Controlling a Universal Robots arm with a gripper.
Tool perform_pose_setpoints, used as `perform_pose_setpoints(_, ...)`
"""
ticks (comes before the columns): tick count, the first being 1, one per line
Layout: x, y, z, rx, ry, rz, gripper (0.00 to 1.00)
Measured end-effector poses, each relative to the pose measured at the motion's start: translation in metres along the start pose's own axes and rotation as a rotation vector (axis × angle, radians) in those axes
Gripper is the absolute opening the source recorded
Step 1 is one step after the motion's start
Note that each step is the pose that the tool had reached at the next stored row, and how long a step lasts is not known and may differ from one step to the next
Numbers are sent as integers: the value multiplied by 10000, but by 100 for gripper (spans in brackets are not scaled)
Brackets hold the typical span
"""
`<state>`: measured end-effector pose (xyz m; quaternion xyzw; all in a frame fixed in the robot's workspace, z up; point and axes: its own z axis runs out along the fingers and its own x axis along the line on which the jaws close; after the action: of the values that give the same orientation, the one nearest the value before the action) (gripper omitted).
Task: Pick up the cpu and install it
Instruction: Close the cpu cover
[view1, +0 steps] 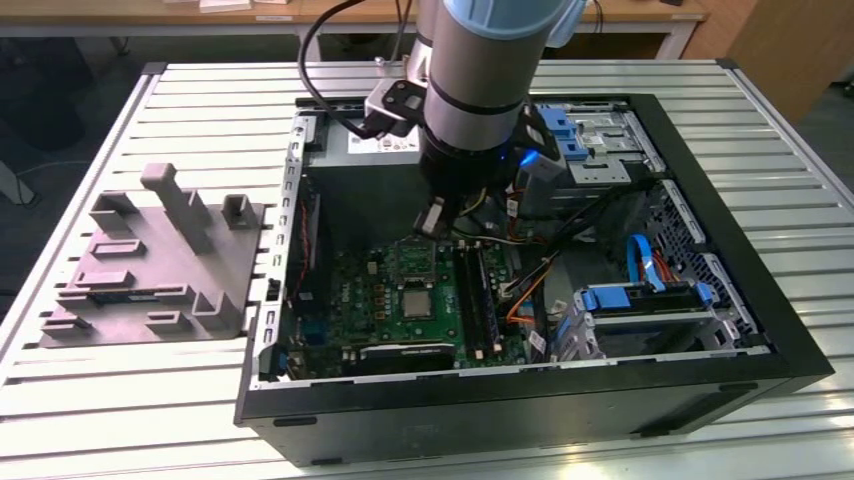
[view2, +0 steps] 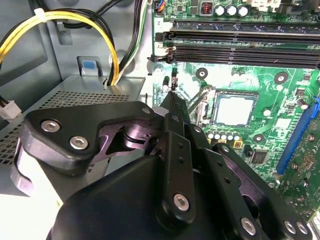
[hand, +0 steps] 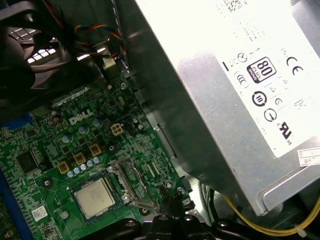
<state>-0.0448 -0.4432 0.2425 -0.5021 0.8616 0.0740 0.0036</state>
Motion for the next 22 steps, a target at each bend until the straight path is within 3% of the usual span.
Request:
perform_pose_setpoints(7,1,9,-29,-83,-102,-19,11)
perform_pose_setpoints(11,6,14,-30,-89,-105,-37,11)
perform_pose_setpoints(17,12,19,-29,8,73,-58,11)
perform_pose_setpoints(22,30,15,-32,20,104,-87,11)
